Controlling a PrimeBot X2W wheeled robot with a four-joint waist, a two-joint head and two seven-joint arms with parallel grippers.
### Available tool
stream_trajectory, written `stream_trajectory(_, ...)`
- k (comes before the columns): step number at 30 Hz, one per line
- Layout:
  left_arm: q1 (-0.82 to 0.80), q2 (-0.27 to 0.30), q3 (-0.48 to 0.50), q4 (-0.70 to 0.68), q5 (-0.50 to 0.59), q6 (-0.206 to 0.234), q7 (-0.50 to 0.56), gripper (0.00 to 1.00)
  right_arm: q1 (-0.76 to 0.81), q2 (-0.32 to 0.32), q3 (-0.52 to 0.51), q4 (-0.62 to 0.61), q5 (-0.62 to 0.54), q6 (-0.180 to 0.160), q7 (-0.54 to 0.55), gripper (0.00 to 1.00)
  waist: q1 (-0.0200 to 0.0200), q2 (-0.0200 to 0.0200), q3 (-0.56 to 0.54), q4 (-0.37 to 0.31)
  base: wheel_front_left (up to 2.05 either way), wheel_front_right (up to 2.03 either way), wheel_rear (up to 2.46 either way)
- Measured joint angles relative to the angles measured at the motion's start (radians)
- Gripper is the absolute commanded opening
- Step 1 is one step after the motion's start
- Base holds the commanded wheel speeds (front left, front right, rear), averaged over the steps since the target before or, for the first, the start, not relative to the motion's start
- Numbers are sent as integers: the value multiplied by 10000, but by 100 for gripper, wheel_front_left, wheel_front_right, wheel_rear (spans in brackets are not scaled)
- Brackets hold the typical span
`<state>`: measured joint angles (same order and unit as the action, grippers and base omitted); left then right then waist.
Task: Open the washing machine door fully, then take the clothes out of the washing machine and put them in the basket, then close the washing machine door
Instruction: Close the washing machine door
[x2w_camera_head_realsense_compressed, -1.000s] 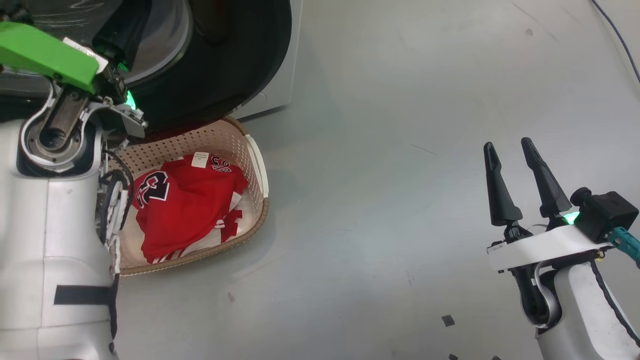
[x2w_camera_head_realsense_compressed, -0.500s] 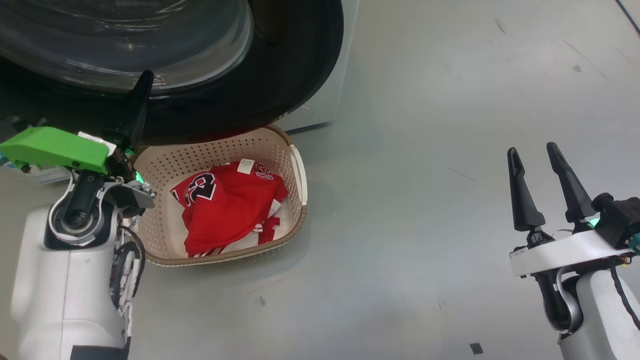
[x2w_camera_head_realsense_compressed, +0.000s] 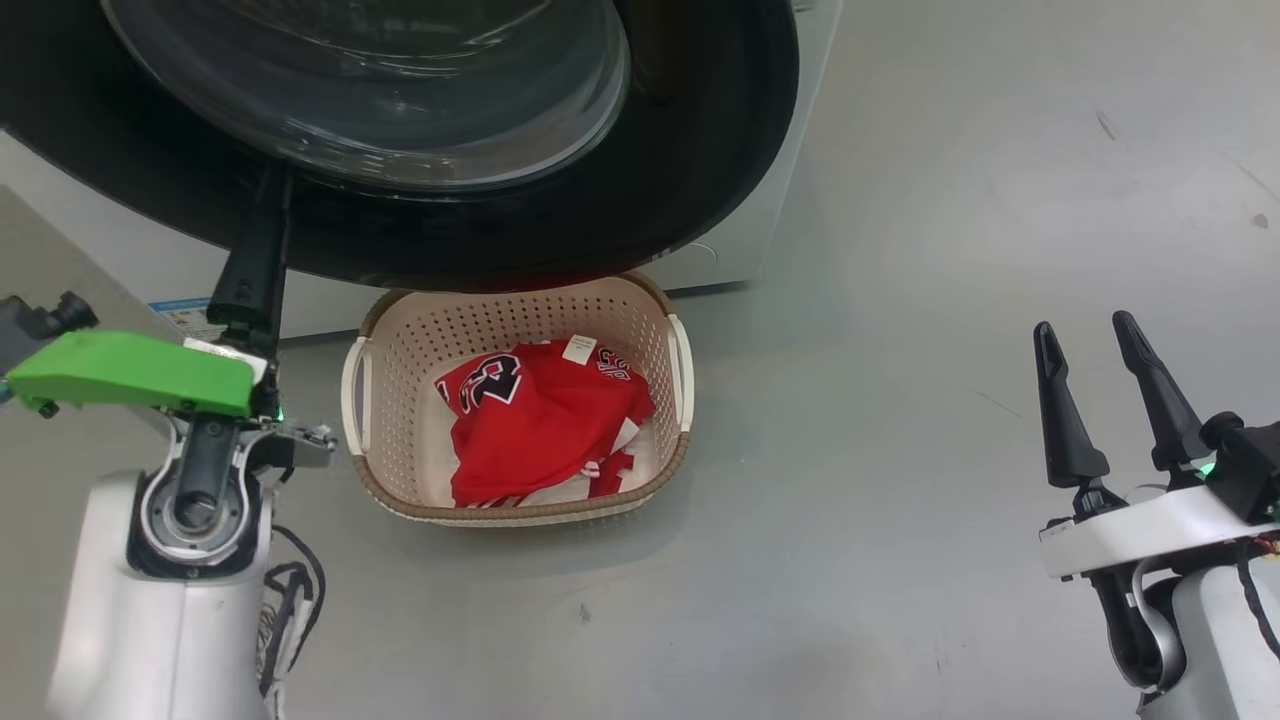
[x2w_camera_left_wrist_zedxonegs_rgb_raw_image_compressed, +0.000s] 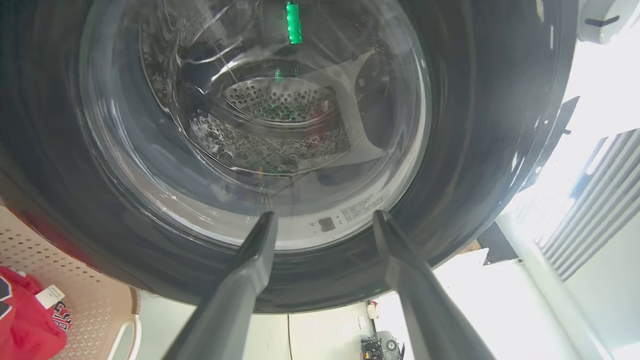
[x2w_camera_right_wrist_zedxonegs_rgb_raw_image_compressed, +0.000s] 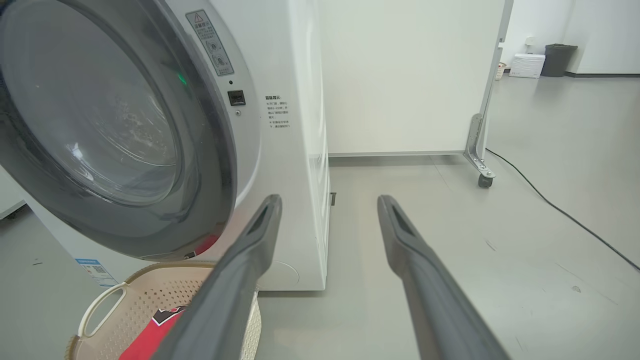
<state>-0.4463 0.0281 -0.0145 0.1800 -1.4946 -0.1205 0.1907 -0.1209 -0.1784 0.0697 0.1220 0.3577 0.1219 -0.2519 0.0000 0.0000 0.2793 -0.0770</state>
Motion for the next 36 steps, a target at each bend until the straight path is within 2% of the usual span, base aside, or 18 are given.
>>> stream_trajectory(4, 400, 19, -234, -510, 1540, 0, -1032, 100, 177, -36, 0, -10, -82, 0, 0, 100, 0, 0, -161, 281, 0, 0, 0)
stream_trajectory(10, 1060, 558, -746, -984, 4105, -4, -2537, 100, 325, -46, -35, -10, -173, 0, 0, 100, 0, 0, -472, 598, 0, 0, 0)
stream_trajectory(14, 1431, 1097, -1183, -1087, 6201, -6, -3448, 100, 465, -58, -61, -12, -268, 0, 0, 100, 0, 0, -686, 767, 0, 0, 0)
stream_trajectory(17, 1645, 1321, -1281, -1317, 7338, 203, -4067, 100, 591, -56, -42, -10, -359, 0, 0, 100, 0, 0, -857, 862, 0, 0, 0)
stream_trajectory(24, 2448, 1478, -1942, -1388, 9179, 1237, -4299, 100, 720, -50, 10, 2, -454, 0, 0, 100, 0, 0, -1248, 972, 0, 0, 0)
stream_trajectory(30, 3127, 1461, -2412, -1308, 10006, 2079, -4293, 100, 1056, -31, -2, 35, -527, 0, 0, 100, 0, 0, -1556, 1003, 0, 0, 0)
stream_trajectory(36, 3706, 1400, -2608, -1294, 10489, 2215, -4293, 100, 1238, 0, -6, 23, -583, -2, 0, 100, 0, 0, -1697, 1033, 0, 0, 0)
